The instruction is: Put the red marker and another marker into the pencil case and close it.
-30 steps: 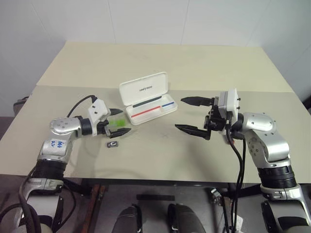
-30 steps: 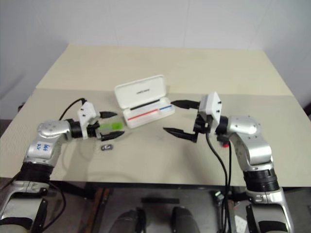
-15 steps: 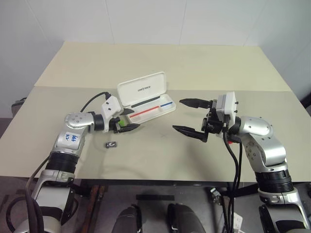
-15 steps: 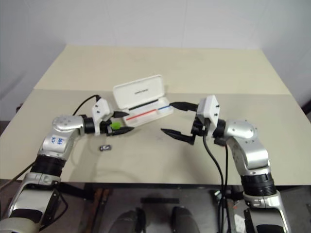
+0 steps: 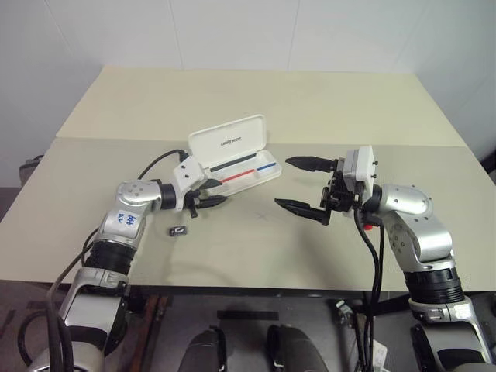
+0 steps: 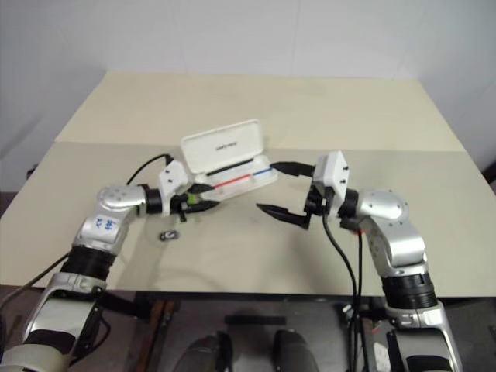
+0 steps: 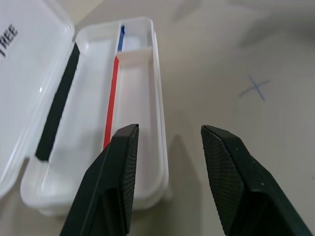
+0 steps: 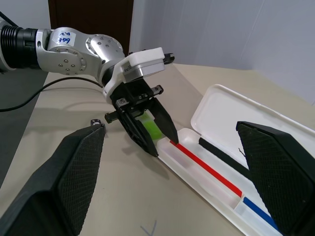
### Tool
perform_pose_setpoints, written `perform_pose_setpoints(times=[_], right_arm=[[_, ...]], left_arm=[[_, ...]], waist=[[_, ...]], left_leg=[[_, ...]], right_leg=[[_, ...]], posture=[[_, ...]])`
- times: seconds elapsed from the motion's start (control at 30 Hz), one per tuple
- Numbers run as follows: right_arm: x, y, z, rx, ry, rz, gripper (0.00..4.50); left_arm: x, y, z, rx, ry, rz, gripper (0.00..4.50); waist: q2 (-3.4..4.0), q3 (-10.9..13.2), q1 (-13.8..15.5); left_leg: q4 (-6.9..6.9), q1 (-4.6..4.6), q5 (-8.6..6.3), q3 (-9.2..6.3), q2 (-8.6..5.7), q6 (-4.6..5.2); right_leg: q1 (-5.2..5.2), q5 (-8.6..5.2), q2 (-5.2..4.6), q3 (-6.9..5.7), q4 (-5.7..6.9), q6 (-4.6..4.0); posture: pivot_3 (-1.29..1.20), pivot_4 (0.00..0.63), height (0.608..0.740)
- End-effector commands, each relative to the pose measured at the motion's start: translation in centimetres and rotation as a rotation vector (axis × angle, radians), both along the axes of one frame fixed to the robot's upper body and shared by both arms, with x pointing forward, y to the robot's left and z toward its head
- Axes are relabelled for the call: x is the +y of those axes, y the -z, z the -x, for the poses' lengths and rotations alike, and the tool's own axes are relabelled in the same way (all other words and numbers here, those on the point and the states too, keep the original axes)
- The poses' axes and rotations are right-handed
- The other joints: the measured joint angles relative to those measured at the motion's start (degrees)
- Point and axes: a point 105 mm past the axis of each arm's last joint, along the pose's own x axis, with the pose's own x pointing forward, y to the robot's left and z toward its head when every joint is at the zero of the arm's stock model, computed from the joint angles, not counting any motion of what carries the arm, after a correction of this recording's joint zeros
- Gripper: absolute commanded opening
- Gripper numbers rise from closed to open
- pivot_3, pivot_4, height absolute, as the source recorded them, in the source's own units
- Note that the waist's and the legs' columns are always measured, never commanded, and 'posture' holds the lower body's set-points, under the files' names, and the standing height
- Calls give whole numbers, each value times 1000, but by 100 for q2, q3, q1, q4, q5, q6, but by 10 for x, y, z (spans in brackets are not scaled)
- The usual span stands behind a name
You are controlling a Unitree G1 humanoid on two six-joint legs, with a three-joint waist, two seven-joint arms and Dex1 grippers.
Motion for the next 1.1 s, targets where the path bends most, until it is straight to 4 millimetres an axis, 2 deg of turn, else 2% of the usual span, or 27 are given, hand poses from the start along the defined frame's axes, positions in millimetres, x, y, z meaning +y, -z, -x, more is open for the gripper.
perform_pose_setpoints(times=[0.03, 0.5, 0.77, 0.93, 1.03, 1.1], right_arm=[[2, -11, 3, -51, -12, -17, 4500], [4, -19, 3, -78, -8, -23, 4500], [5, -25, 4, -97, -4, -27, 4500], [5, -28, 4, -107, -3, -29, 4500], [4, -30, 4, -113, 1, -28, 4500], [3, -31, 4, -116, 5, -27, 4500]], left_arm=[[-3, -7, -4, -34, 2, -10, 2067], [-15, 8, -19, 42, -37, -70, 2067], [-17, 24, -18, 133, -56, -117, 2067], [-16, 27, -20, 158, -83, -126, 2067], [-16, 27, -21, 159, -96, -124, 1520], [-16, 25, -22, 156, -101, -114, 873]], waist=[[0, 0, -2], [0, 0, 5], [0, 0, -4], [-1, 0, -5], [-1, -1, -5], [-1, -1, -4]], left_leg=[[0, 0, 0, 0, 0, 0], [4, -1, 0, 2, -1, 0], [4, 1, 0, 3, 0, 0], [8, 3, 0, 3, 0, 0], [14, 3, 0, 3, 1, 0], [16, 4, 0, 3, 1, 0]], right_leg=[[0, 0, 0, 0, 0, 0], [-1, 0, 1, -11, 3, 1], [-1, 0, 2, -11, 5, 1], [0, 0, 2, -10, 11, 1], [0, 0, 1, -8, 18, 1], [0, 0, 1, -6, 22, 1]], posture=[[0, 150, 740], [0, 150, 740], [0, 150, 740], [0, 150, 740], [0, 150, 740], [0, 150, 740]])
